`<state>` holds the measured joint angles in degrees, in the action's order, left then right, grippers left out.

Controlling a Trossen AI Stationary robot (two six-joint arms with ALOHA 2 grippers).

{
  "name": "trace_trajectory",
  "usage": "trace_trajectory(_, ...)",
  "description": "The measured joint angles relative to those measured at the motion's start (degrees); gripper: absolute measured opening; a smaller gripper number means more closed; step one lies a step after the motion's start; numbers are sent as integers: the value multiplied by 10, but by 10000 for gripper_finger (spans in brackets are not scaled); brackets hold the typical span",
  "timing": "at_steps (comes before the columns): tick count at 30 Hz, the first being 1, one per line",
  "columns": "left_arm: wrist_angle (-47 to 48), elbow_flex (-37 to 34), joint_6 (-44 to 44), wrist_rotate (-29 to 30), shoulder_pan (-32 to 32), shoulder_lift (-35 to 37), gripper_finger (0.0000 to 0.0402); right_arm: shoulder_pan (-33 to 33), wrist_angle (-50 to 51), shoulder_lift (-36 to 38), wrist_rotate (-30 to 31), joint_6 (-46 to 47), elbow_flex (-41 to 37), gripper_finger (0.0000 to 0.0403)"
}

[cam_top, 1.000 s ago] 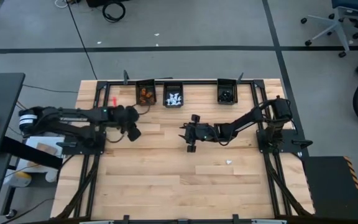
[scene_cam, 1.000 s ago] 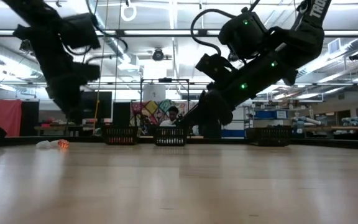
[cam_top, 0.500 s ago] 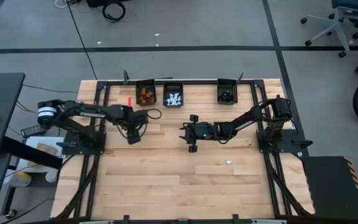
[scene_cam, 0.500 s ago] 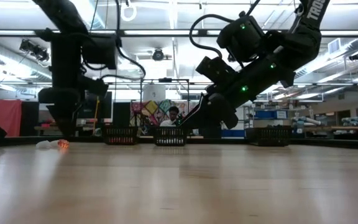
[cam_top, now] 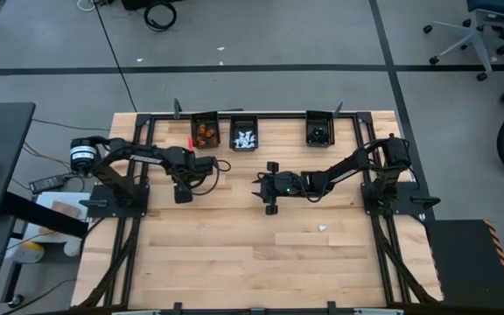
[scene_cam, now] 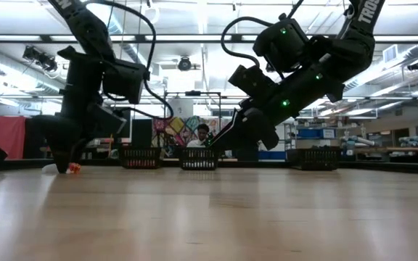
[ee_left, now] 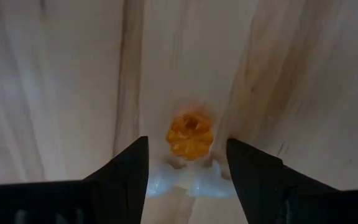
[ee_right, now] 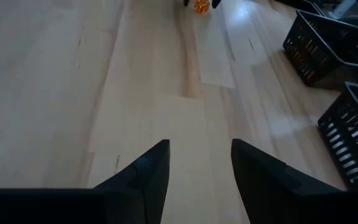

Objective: Sort Halloween decoration
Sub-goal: Put the orange pumpkin toy into the left black bin

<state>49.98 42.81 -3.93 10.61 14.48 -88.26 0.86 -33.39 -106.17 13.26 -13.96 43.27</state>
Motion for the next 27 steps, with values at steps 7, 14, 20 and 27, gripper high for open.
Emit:
trace_trajectory(7, -9, 0, -17, -1, 5, -2, 194, 0, 0, 0, 1, 0, 0, 176)
trace_trajectory(14, -18, -1, -47, 0, 3, -2, 194, 0, 0, 0, 1, -1, 0, 176)
trace_trajectory(20, -23, -1, -54, -2, 3, -2, 159, 0, 1, 0, 1, -2, 0, 176)
trace_trajectory(27, -29, -1, -48, -3, 3, -2, 83, 0, 1, 0, 1, -2, 0, 176)
